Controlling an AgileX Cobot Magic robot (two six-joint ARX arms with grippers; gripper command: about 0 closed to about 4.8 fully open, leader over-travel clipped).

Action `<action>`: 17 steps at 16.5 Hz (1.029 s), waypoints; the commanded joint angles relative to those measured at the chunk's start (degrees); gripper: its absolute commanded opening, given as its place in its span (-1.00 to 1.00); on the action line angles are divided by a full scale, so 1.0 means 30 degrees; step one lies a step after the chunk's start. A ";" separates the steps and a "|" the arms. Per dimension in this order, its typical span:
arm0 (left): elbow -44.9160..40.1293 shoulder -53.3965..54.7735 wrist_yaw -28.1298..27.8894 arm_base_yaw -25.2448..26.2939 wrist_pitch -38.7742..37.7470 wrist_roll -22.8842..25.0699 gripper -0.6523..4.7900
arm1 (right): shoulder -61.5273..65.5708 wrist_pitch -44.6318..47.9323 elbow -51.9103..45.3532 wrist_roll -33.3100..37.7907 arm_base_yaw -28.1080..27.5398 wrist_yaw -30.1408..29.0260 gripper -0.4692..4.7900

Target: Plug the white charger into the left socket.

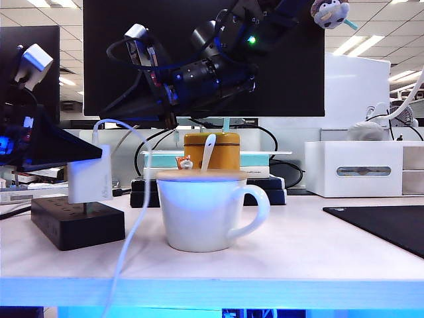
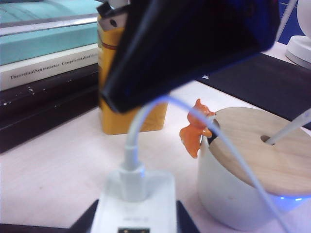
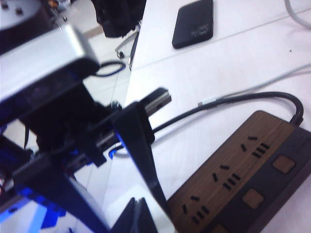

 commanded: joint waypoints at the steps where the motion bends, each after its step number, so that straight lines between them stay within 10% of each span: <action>1: -0.0255 0.0182 0.0138 -0.0073 -0.1690 -0.0080 -0.10 | -0.0153 -0.1435 0.0058 -0.1384 0.0160 0.0211 -0.84; 17: -0.0255 0.0182 0.0124 -0.0073 -0.1559 -0.0087 -0.10 | -0.1093 -0.3956 0.0066 -0.3563 0.1275 0.2266 -0.84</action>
